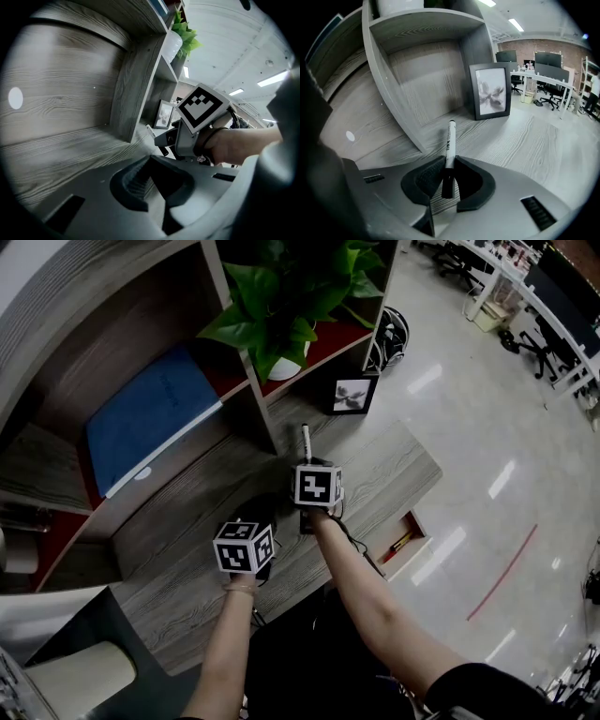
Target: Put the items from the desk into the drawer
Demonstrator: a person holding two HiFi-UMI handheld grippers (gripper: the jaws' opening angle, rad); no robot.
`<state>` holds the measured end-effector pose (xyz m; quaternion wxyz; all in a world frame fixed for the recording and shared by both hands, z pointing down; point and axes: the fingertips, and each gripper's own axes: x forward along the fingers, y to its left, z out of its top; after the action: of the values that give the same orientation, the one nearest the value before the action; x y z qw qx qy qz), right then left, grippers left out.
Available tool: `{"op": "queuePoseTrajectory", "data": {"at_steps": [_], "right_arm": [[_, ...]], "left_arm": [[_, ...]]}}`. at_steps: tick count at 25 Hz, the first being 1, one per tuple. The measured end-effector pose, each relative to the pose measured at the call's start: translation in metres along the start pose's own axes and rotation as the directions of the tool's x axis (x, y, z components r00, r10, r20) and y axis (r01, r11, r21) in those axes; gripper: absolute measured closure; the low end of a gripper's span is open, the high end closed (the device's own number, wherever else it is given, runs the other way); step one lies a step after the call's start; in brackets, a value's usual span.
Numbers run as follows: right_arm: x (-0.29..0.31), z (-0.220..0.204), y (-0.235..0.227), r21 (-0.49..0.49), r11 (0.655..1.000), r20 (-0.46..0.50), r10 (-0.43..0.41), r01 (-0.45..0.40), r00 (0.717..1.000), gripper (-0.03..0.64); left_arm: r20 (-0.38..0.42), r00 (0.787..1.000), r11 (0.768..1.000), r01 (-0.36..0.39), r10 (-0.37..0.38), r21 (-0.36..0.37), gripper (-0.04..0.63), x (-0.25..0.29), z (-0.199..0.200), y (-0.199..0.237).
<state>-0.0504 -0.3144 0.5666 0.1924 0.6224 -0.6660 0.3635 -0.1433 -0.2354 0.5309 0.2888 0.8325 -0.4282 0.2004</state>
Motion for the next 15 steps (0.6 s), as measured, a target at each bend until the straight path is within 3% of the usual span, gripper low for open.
{"op": "queuePoseTrajectory", "data": {"at_steps": [15], "right_arm": [[-0.061, -0.005, -0.07, 0.064, 0.997, 0.054, -0.047, 0.043, 0.997, 0.537]], "left_arm": [[-0.032, 0.995, 0.994, 0.1, -0.098, 0.045, 0.583, 0.02, -0.005, -0.078]]}}
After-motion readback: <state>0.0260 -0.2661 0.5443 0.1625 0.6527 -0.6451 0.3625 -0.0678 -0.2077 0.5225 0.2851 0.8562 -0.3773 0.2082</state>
